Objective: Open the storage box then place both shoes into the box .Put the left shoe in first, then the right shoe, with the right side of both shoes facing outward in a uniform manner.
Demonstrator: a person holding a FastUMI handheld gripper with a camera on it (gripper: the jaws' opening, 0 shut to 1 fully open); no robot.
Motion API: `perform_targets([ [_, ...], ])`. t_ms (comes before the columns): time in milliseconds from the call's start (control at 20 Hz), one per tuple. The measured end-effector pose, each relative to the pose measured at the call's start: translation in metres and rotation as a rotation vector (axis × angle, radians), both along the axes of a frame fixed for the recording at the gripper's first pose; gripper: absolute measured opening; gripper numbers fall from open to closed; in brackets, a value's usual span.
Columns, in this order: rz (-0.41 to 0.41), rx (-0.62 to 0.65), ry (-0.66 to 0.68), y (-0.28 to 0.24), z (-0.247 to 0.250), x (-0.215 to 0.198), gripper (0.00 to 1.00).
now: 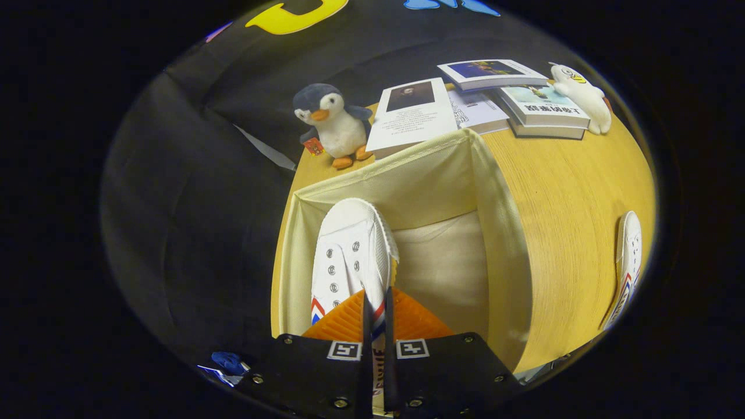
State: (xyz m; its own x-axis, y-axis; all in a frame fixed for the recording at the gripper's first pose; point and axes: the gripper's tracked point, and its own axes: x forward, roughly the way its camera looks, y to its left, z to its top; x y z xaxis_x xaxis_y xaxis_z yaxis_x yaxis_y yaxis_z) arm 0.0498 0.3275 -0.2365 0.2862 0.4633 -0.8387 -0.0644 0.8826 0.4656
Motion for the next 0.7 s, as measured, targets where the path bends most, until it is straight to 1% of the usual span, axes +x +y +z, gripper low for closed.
perform_targets([
  [100,-0.004,-0.02,0.01,0.004,-0.01,0.001,0.07],
  [300,0.013,-0.075,0.043,0.012,-0.035,-0.006,0.07],
  [400,0.018,-0.089,0.038,0.013,-0.041,-0.004,0.08],
  [500,0.05,-0.105,0.034,0.015,-0.045,-0.006,0.07],
  [550,0.084,-0.075,0.044,0.024,-0.043,-0.015,0.16],
  [600,0.096,-0.045,0.039,0.03,-0.039,-0.019,0.31],
  [650,0.104,-0.045,0.012,0.028,-0.032,-0.015,0.37],
  [700,0.106,-0.027,-0.014,0.03,-0.026,-0.013,0.57],
])
